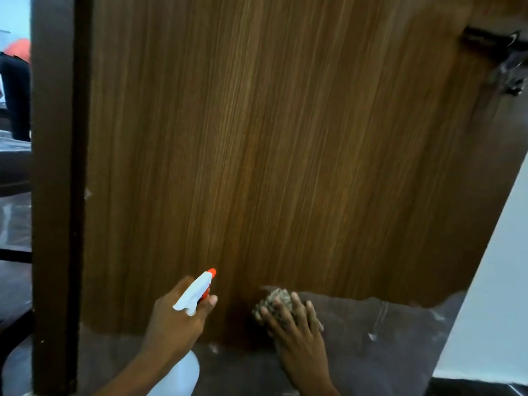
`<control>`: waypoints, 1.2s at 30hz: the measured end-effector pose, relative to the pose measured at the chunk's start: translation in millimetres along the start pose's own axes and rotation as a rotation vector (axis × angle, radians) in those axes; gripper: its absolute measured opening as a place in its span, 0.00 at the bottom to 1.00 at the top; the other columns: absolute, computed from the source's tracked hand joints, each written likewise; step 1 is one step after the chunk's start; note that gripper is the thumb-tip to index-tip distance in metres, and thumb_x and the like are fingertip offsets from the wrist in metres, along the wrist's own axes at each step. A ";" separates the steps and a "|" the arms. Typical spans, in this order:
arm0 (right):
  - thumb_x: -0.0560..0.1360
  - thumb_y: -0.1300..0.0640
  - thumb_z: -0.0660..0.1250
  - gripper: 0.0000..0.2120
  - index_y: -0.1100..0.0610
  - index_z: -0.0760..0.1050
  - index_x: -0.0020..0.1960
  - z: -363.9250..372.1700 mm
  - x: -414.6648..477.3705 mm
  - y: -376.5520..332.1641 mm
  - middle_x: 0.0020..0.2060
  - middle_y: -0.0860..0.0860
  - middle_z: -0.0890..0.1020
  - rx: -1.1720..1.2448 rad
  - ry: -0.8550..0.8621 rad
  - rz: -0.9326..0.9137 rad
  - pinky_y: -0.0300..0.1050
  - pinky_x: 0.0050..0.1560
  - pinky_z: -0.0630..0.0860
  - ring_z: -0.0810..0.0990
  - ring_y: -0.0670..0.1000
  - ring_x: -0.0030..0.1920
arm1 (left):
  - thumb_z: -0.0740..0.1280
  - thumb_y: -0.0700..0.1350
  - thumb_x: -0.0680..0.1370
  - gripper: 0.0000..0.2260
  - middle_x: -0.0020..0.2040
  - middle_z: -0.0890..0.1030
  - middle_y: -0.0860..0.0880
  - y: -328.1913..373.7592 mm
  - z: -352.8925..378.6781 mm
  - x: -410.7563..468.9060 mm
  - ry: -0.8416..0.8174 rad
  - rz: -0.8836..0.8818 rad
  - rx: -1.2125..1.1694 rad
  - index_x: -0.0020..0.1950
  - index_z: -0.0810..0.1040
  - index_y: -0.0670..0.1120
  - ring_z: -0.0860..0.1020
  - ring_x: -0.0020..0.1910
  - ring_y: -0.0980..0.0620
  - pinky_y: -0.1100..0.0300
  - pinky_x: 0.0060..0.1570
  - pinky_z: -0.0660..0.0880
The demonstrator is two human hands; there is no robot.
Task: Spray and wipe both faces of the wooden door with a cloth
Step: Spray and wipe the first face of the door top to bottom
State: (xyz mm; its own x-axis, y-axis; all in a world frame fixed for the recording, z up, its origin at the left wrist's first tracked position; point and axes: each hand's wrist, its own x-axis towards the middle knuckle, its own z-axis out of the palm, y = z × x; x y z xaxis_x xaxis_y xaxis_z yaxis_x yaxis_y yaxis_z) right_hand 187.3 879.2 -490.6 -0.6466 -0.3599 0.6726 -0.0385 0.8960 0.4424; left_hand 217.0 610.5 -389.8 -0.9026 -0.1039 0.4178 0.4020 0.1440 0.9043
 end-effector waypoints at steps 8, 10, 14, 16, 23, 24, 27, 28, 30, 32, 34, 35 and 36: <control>0.80 0.42 0.57 0.34 0.44 0.49 0.82 -3.9 19.5 -37.6 0.80 0.48 0.58 0.051 0.003 -0.179 0.63 0.75 0.49 0.55 0.60 0.79 | 0.71 0.44 0.72 0.16 0.38 0.75 0.78 2.4 19.8 -6.0 -0.084 0.058 0.075 0.49 0.73 0.64 0.73 0.43 0.78 0.84 0.38 0.67; 0.79 0.42 0.59 0.34 0.43 0.52 0.82 4.8 -1.2 -28.8 0.80 0.46 0.58 0.014 -0.071 -0.210 0.61 0.76 0.49 0.55 0.58 0.79 | 0.71 0.45 0.72 0.15 0.37 0.76 0.76 3.2 26.2 -8.3 -0.100 0.042 0.076 0.48 0.72 0.65 0.75 0.42 0.76 0.83 0.36 0.68; 0.75 0.46 0.62 0.31 0.41 0.63 0.78 22.0 -46.4 -3.2 0.76 0.47 0.67 0.054 -0.074 0.044 0.61 0.75 0.53 0.48 0.59 0.81 | 0.72 0.44 0.71 0.14 0.38 0.79 0.59 2.2 40.1 -15.4 -0.094 0.000 0.030 0.46 0.72 0.61 0.78 0.36 0.56 0.76 0.27 0.71; 0.78 0.45 0.59 0.29 0.44 0.61 0.78 19.7 -48.7 6.6 0.79 0.52 0.62 0.130 -0.044 0.283 0.60 0.76 0.50 0.45 0.61 0.81 | 0.72 0.44 0.71 0.13 0.41 0.78 0.58 4.8 45.1 -18.3 -0.094 0.007 0.011 0.48 0.73 0.58 0.77 0.38 0.55 0.74 0.26 0.71; 0.84 0.43 0.48 0.30 0.51 0.47 0.82 -9.4 16.6 -16.3 0.80 0.62 0.52 0.376 0.051 0.563 0.64 0.77 0.48 0.49 0.68 0.79 | 0.72 0.42 0.71 0.12 0.39 0.75 0.63 9.9 59.6 -17.3 -0.092 0.012 0.037 0.49 0.73 0.56 0.74 0.40 0.59 0.70 0.36 0.69; 0.83 0.44 0.53 0.32 0.49 0.47 0.83 -3.2 8.4 -20.3 0.80 0.60 0.53 0.320 0.067 0.429 0.63 0.76 0.49 0.51 0.67 0.79 | 0.72 0.43 0.71 0.13 0.37 0.77 0.62 9.6 62.4 -17.3 -0.099 0.020 0.049 0.46 0.73 0.59 0.76 0.40 0.59 0.72 0.36 0.70; 0.78 0.45 0.60 0.36 0.45 0.50 0.82 18.1 -26.4 -25.9 0.82 0.52 0.52 0.242 0.052 0.228 0.59 0.75 0.51 0.51 0.63 0.80 | 0.73 0.45 0.70 0.14 0.37 0.81 0.62 8.1 72.1 -18.3 -0.106 0.035 0.063 0.41 0.75 0.64 0.79 0.42 0.57 0.69 0.40 0.73; 0.78 0.45 0.60 0.36 0.45 0.50 0.82 22.4 -37.4 -25.3 0.82 0.51 0.51 0.250 0.032 0.272 0.58 0.75 0.52 0.49 0.62 0.80 | 0.73 0.45 0.70 0.14 0.37 0.81 0.60 10.5 76.1 -19.1 -0.108 0.030 0.053 0.40 0.75 0.64 0.79 0.41 0.56 0.65 0.41 0.74; 0.81 0.45 0.55 0.33 0.47 0.48 0.82 28.3 -53.4 -18.8 0.82 0.53 0.50 0.281 0.046 0.427 0.58 0.75 0.52 0.47 0.63 0.80 | 0.73 0.44 0.70 0.14 0.36 0.79 0.56 15.4 84.2 -22.5 -0.124 0.010 0.033 0.41 0.72 0.62 0.77 0.41 0.55 0.63 0.39 0.73; 0.84 0.45 0.44 0.29 0.52 0.46 0.83 25.8 -52.8 -7.2 0.81 0.58 0.48 0.336 0.090 0.631 0.58 0.75 0.51 0.46 0.66 0.80 | 0.72 0.43 0.71 0.13 0.41 0.77 0.58 17.0 89.7 -25.5 -0.122 -0.007 0.019 0.46 0.72 0.58 0.75 0.41 0.56 0.67 0.36 0.70; 0.85 0.46 0.41 0.29 0.56 0.41 0.82 15.2 -34.1 11.5 0.80 0.64 0.48 0.484 0.159 0.880 0.58 0.76 0.51 0.50 0.69 0.79 | 0.72 0.45 0.70 0.14 0.45 0.79 0.54 16.4 93.9 -26.3 -0.125 -0.013 0.055 0.53 0.74 0.53 0.77 0.43 0.53 0.71 0.36 0.69; 0.84 0.46 0.43 0.30 0.55 0.39 0.82 6.3 -19.1 21.4 0.80 0.64 0.48 0.570 0.192 0.997 0.58 0.77 0.54 0.51 0.69 0.78 | 0.72 0.46 0.70 0.16 0.47 0.79 0.52 14.2 96.0 -26.0 -0.124 -0.016 0.071 0.56 0.74 0.51 0.77 0.45 0.52 0.71 0.36 0.69; 0.83 0.47 0.46 0.32 0.54 0.37 0.82 -3.1 -4.0 31.1 0.80 0.63 0.48 0.627 0.221 1.082 0.59 0.75 0.56 0.52 0.69 0.78 | 0.73 0.46 0.70 0.17 0.49 0.79 0.51 13.3 98.3 -25.9 -0.124 -0.022 0.077 0.57 0.74 0.51 0.77 0.46 0.52 0.71 0.36 0.69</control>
State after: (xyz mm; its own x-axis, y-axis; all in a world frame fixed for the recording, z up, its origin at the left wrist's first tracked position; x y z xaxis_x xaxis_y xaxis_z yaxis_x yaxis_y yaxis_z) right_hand 191.1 907.7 -477.6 -0.4350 0.6487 0.6245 0.0356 0.7053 -0.7080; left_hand 230.7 711.9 -397.2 -0.9249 0.0137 0.3799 0.3735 0.2183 0.9016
